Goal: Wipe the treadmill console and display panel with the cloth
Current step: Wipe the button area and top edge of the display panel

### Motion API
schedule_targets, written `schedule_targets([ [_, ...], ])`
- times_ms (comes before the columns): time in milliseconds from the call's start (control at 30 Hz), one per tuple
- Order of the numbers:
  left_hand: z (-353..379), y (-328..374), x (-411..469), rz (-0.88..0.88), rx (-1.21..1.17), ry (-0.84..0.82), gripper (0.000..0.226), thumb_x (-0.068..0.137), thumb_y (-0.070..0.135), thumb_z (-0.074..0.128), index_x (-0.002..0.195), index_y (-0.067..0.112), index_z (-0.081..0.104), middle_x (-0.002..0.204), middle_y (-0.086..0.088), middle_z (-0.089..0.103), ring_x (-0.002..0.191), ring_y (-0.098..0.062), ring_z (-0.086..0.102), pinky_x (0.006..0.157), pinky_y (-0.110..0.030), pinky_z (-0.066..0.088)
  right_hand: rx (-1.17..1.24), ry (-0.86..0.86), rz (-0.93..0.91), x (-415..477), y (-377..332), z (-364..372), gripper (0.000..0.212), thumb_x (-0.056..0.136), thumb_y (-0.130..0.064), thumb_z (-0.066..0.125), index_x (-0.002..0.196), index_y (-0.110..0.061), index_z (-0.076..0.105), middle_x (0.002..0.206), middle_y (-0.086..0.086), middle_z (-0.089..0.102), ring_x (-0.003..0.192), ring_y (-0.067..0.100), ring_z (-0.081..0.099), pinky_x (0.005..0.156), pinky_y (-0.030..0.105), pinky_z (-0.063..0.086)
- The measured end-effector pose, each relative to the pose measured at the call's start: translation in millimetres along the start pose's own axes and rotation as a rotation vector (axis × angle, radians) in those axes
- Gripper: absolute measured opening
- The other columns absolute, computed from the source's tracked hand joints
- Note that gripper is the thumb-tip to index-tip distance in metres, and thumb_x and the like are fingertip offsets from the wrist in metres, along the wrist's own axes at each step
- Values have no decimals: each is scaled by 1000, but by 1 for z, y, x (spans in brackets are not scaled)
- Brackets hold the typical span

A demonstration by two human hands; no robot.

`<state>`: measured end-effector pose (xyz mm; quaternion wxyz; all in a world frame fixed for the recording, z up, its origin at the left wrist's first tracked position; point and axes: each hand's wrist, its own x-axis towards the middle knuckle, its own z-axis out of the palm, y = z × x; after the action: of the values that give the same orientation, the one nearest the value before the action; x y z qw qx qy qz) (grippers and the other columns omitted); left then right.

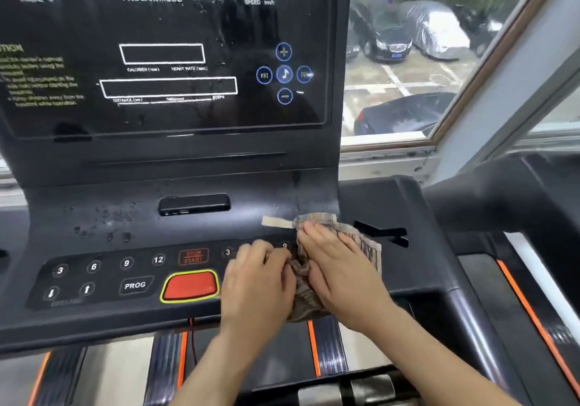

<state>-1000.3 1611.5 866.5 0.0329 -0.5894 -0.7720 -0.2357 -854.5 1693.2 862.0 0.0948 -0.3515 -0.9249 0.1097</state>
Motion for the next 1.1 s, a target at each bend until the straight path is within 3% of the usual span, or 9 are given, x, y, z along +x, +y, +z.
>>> schedule_targets([
  [167, 8, 16, 6, -84, -19, 13, 27, 81, 28, 45, 96, 18, 65, 83, -1, 56, 75, -25, 53, 62, -38, 44, -92, 39, -14, 65, 16, -9, 63, 94, -39, 25, 153, -19, 26, 161, -4, 20, 147, 12, 17, 117, 38, 17],
  [267, 10, 17, 9, -102, 2, 3, 30, 76, 22, 61, 106, 19, 62, 86, -1, 60, 77, -26, 56, 64, -37, 44, -82, 19, -7, 52, 11, -7, 60, 96, -36, 24, 153, -18, 28, 160, -3, 22, 147, 13, 20, 118, 38, 18],
  [333, 11, 15, 5, -69, 7, 11, 27, 75, 21, 64, 102, 20, 65, 87, 1, 61, 77, -26, 57, 63, -36, 44, 5, -53, -66, 20, 13, -7, 59, 94, -34, 23, 151, -20, 32, 159, -5, 26, 146, 11, 21, 118, 31, 12],
  [400, 11, 17, 2, -43, 7, 45, 20, 80, 25, 54, 93, 21, 69, 86, 3, 59, 75, -24, 55, 62, -35, 42, 43, -78, -119, 12, 25, -12, 60, 92, -35, 24, 151, -22, 34, 158, -7, 27, 146, 10, 21, 117, 28, 9],
  [533, 13, 21, 5, -50, 3, 65, 22, 83, 29, 50, 92, 21, 68, 84, 4, 59, 76, -24, 53, 62, -34, 38, -51, 29, -45, 65, 32, -11, 65, 93, -40, 27, 155, -20, 20, 162, -6, 11, 148, 10, 9, 118, 37, 13],
  [667, 9, 18, 4, -33, -16, 45, 30, 81, 30, 53, 107, 23, 65, 92, 4, 63, 81, -25, 56, 65, -36, 43, 8, -10, -43, 35, 27, -9, 64, 91, -34, 26, 152, -15, 29, 160, 0, 23, 147, 16, 20, 118, 43, 23],
  [767, 8, 14, -3, 10, -35, 65, 26, 83, 33, 51, 96, 22, 72, 93, 4, 65, 81, -25, 59, 66, -37, 46, 60, -132, -133, 11, 43, -19, 66, 88, -33, 23, 151, -19, 32, 159, -3, 27, 147, 13, 20, 117, 42, 24],
  [933, 7, 16, -3, 0, -36, 49, 27, 86, 34, 50, 92, 19, 72, 95, 4, 63, 87, -22, 56, 70, -35, 45, -74, -18, -41, 62, 31, -21, 68, 84, -29, 28, 150, -13, 35, 157, 3, 31, 145, 19, 28, 112, 47, 32],
  [1100, 9, 7, -17, 39, -106, 108, 27, 84, 28, 53, 100, 17, 72, 95, 2, 64, 84, -22, 56, 68, -37, 50, 81, -188, -234, 27, 26, -19, 73, 77, -23, 21, 146, -22, 42, 154, -4, 36, 144, 12, 28, 118, 40, 20],
])
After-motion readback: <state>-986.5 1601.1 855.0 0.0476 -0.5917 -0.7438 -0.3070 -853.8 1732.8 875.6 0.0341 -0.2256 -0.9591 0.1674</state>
